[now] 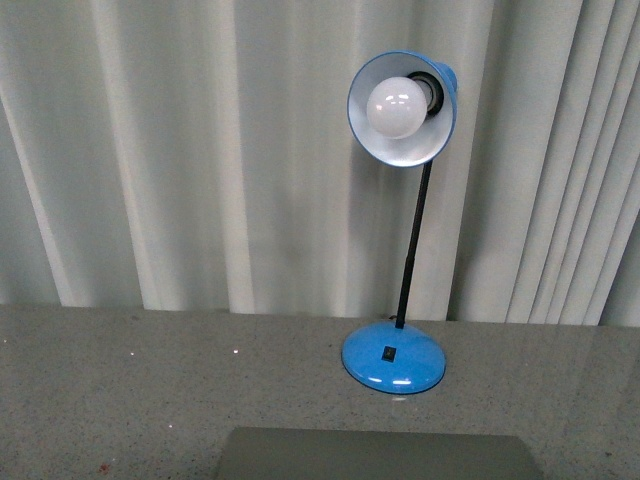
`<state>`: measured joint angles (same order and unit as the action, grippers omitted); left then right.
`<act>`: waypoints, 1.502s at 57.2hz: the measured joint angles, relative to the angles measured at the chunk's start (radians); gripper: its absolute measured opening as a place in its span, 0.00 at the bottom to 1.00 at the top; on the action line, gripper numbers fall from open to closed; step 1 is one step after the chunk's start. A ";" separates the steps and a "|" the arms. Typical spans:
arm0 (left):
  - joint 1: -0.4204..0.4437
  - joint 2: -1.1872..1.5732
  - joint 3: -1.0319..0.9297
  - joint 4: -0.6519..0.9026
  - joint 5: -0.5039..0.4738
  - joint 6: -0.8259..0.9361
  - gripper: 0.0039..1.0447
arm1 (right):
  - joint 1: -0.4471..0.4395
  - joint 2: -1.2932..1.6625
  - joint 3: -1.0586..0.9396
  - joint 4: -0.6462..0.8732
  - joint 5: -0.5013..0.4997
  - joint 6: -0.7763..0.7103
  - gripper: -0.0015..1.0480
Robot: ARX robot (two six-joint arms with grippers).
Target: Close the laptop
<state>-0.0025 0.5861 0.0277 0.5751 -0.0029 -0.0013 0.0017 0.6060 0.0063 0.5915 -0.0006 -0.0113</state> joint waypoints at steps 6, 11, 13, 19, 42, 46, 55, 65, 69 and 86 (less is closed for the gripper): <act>0.000 -0.069 0.000 -0.064 0.000 0.000 0.03 | 0.000 -0.078 0.000 -0.071 0.000 0.000 0.03; 0.000 -0.122 0.000 -0.113 0.001 0.000 0.03 | 0.000 -0.124 0.000 -0.114 0.000 0.000 0.03; 0.000 -0.144 0.000 -0.133 0.000 0.000 0.03 | 0.000 -0.147 0.000 -0.136 0.000 0.000 0.03; 0.000 -0.191 0.000 -0.178 0.000 0.000 0.03 | 0.000 -0.201 0.000 -0.186 -0.001 0.000 0.03; 0.000 -0.352 0.000 -0.336 0.000 0.000 0.03 | 0.000 -0.366 0.000 -0.349 0.000 0.000 0.03; 0.000 -0.374 0.000 -0.359 0.000 0.000 0.03 | 0.000 -0.386 0.000 -0.368 0.000 0.000 0.03; 0.000 -0.412 0.000 -0.397 0.000 0.000 0.03 | 0.000 -0.425 0.000 -0.407 0.000 0.000 0.03; 0.000 -0.578 0.000 -0.569 0.003 0.000 0.03 | 0.000 -0.590 0.000 -0.586 0.000 0.000 0.03; 0.000 -0.582 0.000 -0.571 0.003 0.000 0.03 | 0.000 -0.602 0.000 -0.587 -0.001 0.000 0.03; 0.000 -0.583 0.000 -0.573 0.003 -0.001 0.16 | 0.000 -0.602 0.000 -0.591 -0.001 0.000 0.06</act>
<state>-0.0025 0.0032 0.0273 0.0021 -0.0002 -0.0021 0.0013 0.0044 0.0063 0.0006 -0.0013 -0.0113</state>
